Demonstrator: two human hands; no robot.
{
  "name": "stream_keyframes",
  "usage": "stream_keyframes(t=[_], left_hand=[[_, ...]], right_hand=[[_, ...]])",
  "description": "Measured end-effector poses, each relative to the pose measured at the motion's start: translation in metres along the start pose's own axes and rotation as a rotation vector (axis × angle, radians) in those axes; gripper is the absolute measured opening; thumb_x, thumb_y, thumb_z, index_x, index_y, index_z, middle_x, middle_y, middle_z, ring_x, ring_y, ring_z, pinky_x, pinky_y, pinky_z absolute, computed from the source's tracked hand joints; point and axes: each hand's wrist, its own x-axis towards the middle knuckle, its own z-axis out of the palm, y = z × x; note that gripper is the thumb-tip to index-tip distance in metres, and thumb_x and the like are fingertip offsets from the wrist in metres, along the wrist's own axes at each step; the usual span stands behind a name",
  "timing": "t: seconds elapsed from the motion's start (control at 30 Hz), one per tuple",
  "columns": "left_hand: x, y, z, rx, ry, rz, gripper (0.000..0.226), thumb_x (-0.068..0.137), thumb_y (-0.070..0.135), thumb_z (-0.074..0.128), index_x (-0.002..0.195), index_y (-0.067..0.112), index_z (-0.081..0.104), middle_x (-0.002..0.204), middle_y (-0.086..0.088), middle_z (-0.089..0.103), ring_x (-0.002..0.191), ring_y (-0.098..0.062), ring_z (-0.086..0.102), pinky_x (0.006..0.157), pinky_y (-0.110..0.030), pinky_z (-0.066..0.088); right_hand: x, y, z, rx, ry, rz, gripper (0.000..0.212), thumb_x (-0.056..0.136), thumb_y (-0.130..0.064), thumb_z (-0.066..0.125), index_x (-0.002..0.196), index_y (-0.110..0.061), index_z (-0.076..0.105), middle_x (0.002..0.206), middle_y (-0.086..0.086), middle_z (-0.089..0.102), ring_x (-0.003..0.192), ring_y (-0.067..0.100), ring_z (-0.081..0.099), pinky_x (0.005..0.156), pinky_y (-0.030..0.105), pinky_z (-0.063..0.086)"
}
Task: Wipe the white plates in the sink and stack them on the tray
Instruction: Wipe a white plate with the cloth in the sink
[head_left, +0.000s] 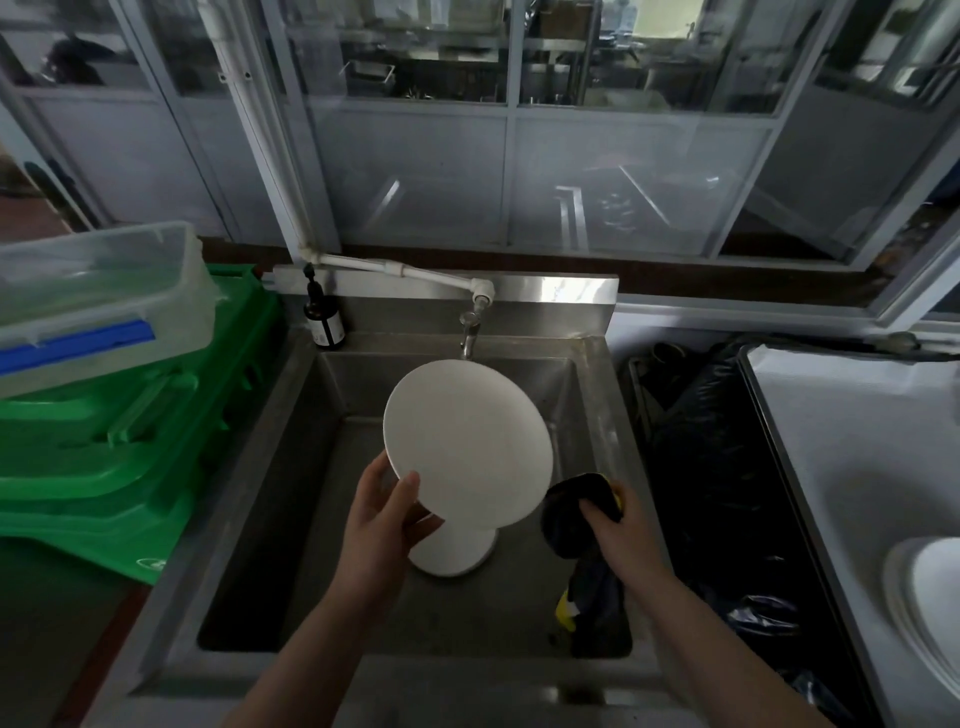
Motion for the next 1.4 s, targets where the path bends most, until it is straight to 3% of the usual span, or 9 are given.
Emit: stream_keyframes(t=[0.17, 0.53, 0.83, 1.03, 1.13, 1.27, 1.4], left_hand=[[0.003, -0.006, -0.006, -0.029, 0.065, -0.038, 0.034, 0.098, 0.021, 0.055, 0.132, 0.018, 0.054, 0.122, -0.009, 0.068, 0.091, -0.021, 0.074, 0.074, -0.036, 0.058], [0.002, -0.006, -0.022, -0.024, 0.154, -0.059, 0.024, 0.099, 0.020, 0.055, 0.123, 0.018, 0.057, 0.116, -0.007, 0.069, 0.088, -0.020, 0.074, 0.077, -0.040, 0.057], [0.002, 0.001, -0.028, -0.024, 0.174, -0.048, 0.016, 0.102, 0.017, 0.050, 0.116, 0.018, 0.059, 0.111, -0.006, 0.069, 0.084, -0.018, 0.073, 0.077, -0.038, 0.055], [-0.001, 0.002, -0.027, -0.019, 0.163, -0.041, 0.013, 0.102, 0.018, 0.051, 0.111, 0.017, 0.060, 0.111, -0.008, 0.068, 0.086, -0.019, 0.072, 0.077, -0.038, 0.056], [-0.002, 0.000, -0.027, -0.023, 0.164, -0.046, 0.010, 0.102, 0.018, 0.052, 0.107, 0.017, 0.060, 0.110, -0.009, 0.068, 0.089, -0.020, 0.071, 0.077, -0.037, 0.055], [-0.003, 0.002, -0.024, -0.023, 0.163, -0.046, 0.009, 0.101, 0.017, 0.052, 0.103, 0.016, 0.061, 0.106, -0.008, 0.069, 0.085, -0.019, 0.072, 0.075, -0.038, 0.055], [-0.005, 0.005, -0.022, -0.021, 0.151, -0.055, 0.011, 0.102, 0.018, 0.051, 0.105, 0.014, 0.061, 0.107, -0.009, 0.069, 0.088, -0.022, 0.071, 0.081, -0.042, 0.057]], right_hand=[[0.024, 0.007, -0.032, -0.089, 0.122, 0.048, 0.033, 0.094, -0.029, 0.065, 0.121, -0.017, 0.050, 0.109, 0.007, 0.060, 0.101, 0.027, 0.059, 0.084, 0.039, 0.049], [0.038, 0.041, -0.074, -0.187, 0.274, 0.160, 0.044, 0.093, -0.029, 0.063, 0.132, -0.015, 0.049, 0.115, 0.014, 0.061, 0.101, 0.033, 0.059, 0.085, 0.041, 0.050], [0.031, 0.061, -0.080, -0.331, 0.196, 0.236, 0.044, 0.095, -0.022, 0.059, 0.136, -0.009, 0.048, 0.120, 0.019, 0.060, 0.098, 0.033, 0.056, 0.079, 0.035, 0.044], [0.026, 0.069, -0.077, -0.395, 0.152, 0.254, 0.041, 0.096, -0.020, 0.056, 0.134, -0.006, 0.048, 0.122, 0.023, 0.060, 0.109, 0.040, 0.058, 0.082, 0.037, 0.044], [0.029, 0.066, -0.077, -0.414, 0.155, 0.268, 0.052, 0.094, -0.022, 0.058, 0.142, -0.006, 0.041, 0.128, 0.024, 0.058, 0.114, 0.041, 0.057, 0.090, 0.041, 0.047], [0.026, 0.048, -0.073, -0.526, 0.186, 0.204, 0.065, 0.092, -0.021, 0.060, 0.149, -0.003, 0.033, 0.143, 0.025, 0.045, 0.129, 0.043, 0.045, 0.104, 0.047, 0.042], [0.020, 0.022, -0.059, -0.693, 0.201, 0.022, 0.060, 0.090, -0.022, 0.061, 0.145, -0.008, 0.041, 0.141, 0.019, 0.048, 0.130, 0.038, 0.043, 0.105, 0.048, 0.042]])
